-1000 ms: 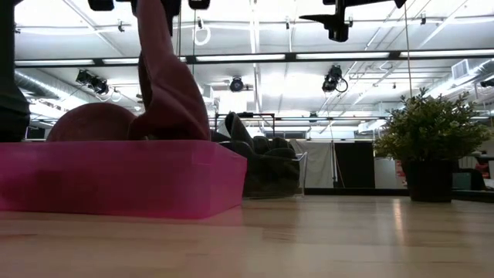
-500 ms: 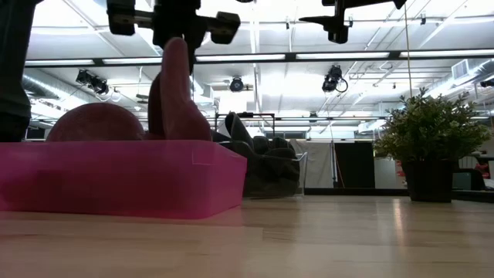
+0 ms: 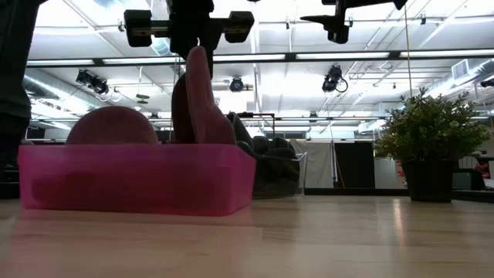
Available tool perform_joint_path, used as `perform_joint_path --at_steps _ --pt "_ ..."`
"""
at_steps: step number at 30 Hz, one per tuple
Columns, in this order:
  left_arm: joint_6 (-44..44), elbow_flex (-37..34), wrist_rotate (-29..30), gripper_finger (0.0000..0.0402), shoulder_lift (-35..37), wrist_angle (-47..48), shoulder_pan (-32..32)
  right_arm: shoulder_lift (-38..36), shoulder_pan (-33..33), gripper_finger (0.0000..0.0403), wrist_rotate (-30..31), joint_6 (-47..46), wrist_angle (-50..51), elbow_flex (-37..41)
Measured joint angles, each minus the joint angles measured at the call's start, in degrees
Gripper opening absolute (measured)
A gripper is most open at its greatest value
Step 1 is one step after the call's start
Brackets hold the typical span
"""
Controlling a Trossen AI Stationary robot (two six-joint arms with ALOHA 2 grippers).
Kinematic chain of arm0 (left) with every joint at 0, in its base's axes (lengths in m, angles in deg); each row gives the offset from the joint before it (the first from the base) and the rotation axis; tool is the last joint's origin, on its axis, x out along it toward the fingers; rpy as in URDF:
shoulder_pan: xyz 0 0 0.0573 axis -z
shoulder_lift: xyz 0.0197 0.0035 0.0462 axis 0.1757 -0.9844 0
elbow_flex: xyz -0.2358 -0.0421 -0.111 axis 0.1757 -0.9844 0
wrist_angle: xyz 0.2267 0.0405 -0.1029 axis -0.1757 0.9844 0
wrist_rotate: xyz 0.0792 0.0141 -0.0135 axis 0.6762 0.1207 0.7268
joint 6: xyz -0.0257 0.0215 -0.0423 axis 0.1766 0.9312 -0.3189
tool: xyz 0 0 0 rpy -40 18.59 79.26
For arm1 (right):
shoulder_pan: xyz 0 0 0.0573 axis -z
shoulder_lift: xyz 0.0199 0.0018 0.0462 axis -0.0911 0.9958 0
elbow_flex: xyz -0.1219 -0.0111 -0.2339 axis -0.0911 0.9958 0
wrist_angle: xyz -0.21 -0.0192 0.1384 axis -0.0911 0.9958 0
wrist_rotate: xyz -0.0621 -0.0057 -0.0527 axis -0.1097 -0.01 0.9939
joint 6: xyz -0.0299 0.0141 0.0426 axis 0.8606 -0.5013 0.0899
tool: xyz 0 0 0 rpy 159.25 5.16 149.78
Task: Pick & Place hat
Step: Put the red cap into the red bin
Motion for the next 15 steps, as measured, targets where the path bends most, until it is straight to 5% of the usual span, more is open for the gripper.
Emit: perform_joint_path --at_steps 10,15 --pt "1.8 -0.2 -0.1 0.001 0.0 -1.9 -0.7 0.0 0.0 0.0323 -0.1 0.7 0.6 0.0" --pt "2.0 -9.3 0.0 0.001 1.9 -10.0 -0.9 0.0 0.0 0.0323 0.0 0.7 0.7 0.0"
